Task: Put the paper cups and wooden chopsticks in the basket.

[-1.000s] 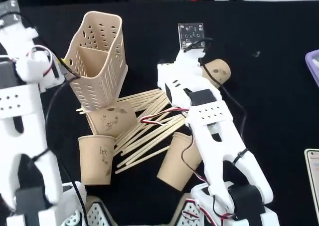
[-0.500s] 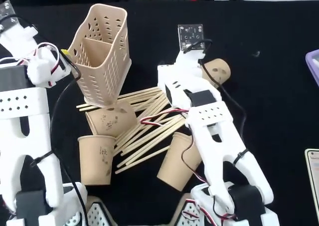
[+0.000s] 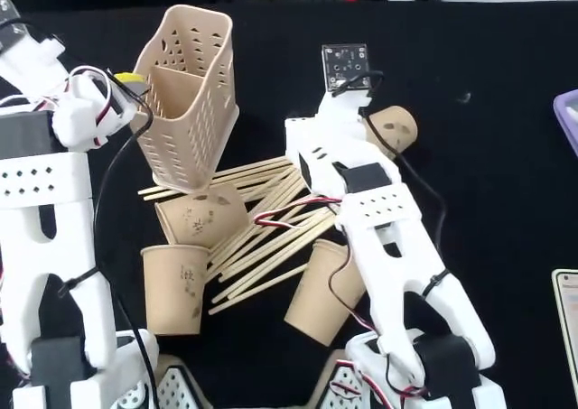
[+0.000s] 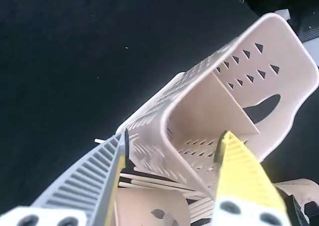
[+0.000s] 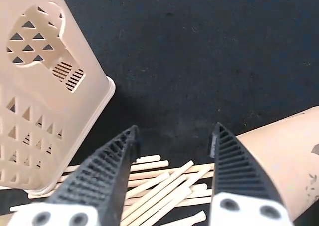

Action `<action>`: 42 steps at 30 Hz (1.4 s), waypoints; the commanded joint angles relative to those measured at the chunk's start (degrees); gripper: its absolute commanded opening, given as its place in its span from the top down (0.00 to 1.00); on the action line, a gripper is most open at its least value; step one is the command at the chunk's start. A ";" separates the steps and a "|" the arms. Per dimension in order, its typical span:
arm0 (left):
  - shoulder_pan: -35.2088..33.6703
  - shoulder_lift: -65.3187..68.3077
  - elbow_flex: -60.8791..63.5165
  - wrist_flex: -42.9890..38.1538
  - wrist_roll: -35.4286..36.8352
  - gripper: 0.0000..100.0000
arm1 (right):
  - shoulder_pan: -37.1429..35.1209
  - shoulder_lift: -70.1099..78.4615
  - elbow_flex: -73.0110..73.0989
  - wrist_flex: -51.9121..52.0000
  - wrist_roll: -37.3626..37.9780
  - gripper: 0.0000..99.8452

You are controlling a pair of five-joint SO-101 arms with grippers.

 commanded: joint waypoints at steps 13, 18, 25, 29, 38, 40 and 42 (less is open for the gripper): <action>3.03 6.86 6.64 -6.42 0.53 0.89 | -0.62 -0.13 -0.40 -1.23 0.44 0.77; 6.64 7.47 4.26 -16.62 -11.08 0.95 | -0.53 -0.13 -0.40 -1.23 0.44 0.77; 9.98 7.65 4.26 -27.16 -29.10 0.96 | -0.18 -0.13 -0.48 -1.23 0.44 0.77; 9.98 7.56 4.26 -28.48 -29.89 0.96 | -0.18 -0.13 -0.48 -1.23 0.44 0.77; 10.15 7.82 4.26 -27.08 -36.22 0.96 | -0.18 -0.40 -0.48 -1.23 0.44 0.77; 10.15 9.58 3.56 -27.16 -39.47 0.96 | -0.18 -0.40 -0.48 -1.23 0.44 0.77; 9.80 12.40 2.33 -27.43 -42.81 0.96 | -0.18 -0.22 -0.57 -1.23 0.44 0.77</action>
